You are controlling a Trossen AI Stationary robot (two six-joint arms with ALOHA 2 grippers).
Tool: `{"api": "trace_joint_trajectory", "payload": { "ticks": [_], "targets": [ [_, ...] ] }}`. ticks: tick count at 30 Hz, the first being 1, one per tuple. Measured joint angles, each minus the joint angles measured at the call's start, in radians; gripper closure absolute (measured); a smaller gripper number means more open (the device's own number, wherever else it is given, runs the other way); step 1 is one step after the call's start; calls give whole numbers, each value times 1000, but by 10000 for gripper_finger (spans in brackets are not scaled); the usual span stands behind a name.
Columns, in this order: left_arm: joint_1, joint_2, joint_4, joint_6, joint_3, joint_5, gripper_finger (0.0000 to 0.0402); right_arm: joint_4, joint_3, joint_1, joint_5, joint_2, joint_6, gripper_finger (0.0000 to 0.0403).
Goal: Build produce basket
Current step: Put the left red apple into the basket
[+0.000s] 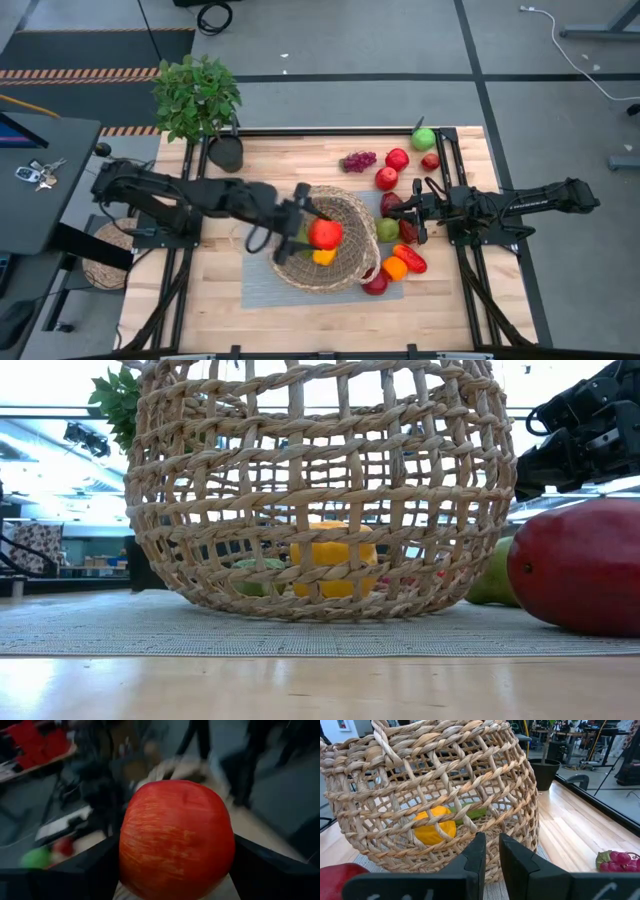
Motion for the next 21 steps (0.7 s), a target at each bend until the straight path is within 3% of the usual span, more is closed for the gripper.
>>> {"api": "trace_joint_trajectory", "payload": {
  "ticks": [8,14,21],
  "targets": [
    [-57,121,-160,438,107,-265,90,0,0,0,0,0,0,342],
    [-87,167,-180,809,108,-386,90,0,0,0,0,0,0,342],
    [-89,201,-179,1017,108,-440,90,0,0,0,0,0,0,342]
  ]
}}
